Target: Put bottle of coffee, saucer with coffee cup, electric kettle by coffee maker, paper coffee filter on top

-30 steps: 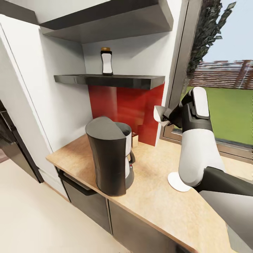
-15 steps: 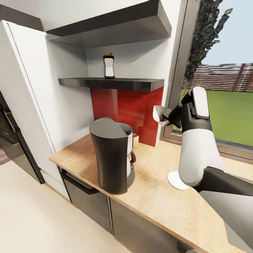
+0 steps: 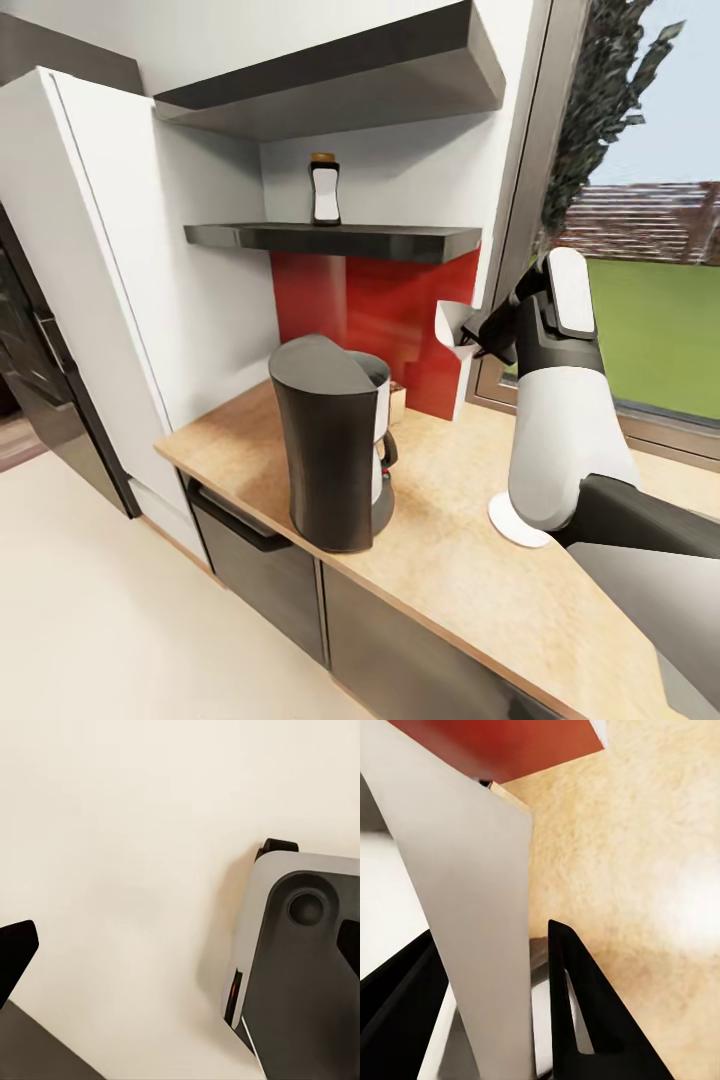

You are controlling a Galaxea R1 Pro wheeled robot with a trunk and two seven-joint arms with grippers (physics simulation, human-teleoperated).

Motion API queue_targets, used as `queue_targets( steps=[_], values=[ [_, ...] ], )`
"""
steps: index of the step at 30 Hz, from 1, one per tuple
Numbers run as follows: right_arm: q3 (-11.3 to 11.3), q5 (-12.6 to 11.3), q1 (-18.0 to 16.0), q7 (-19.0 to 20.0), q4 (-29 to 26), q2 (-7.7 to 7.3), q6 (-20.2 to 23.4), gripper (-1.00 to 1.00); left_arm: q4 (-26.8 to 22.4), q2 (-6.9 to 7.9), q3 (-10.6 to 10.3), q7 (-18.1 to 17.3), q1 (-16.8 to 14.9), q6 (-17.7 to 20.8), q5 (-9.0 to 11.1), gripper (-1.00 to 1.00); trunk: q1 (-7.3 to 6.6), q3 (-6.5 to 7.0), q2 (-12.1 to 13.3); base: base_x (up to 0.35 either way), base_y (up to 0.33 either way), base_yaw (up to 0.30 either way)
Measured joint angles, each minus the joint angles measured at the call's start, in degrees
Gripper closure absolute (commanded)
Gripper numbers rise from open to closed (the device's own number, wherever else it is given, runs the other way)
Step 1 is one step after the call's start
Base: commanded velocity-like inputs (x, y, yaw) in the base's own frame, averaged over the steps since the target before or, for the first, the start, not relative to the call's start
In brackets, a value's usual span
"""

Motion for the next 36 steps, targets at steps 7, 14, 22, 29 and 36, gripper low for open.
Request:
queue_targets(
  steps=[7,14,22,29,36],
  values=[
    [0.0,-0.07,0.0,0.01,0.05,0.01,-0.04,1.0,-0.02,0.0,0.0,-0.01,0.02,0.0,0.0,-1.0,0.0,-0.29,0.0,0.0,0.0,0.209],
    [0.0,-0.09,0.0,0.01,0.08,0.01,-0.06,1.0,-0.02,0.0,0.0,0.0,0.02,0.01,0.0,-1.0,0.0,-0.62,0.0,0.0,0.0,0.231],
    [0.01,-0.1,-0.01,0.06,0.78,0.01,-0.07,1.0,-0.02,0.0,0.0,0.04,0.01,0.01,0.0,-1.0,0.0,-1.01,0.0,0.0,0.0,0.231],
    [0.01,-0.09,-0.02,0.12,0.74,0.0,-0.06,1.0,-0.01,0.0,-0.03,0.0,0.01,0.0,0.0,-1.0,0.0,-1.3,-0.02,0.0,0.0,0.18],
    [-0.21,-0.21,0.0,0.36,0.17,0.0,-0.13,1.0,0.01,0.0,-0.09,0.0,0.0,0.0,0.0,-1.0,0.0,-1.35,-0.01,0.0,0.0,0.015]
  ],
)
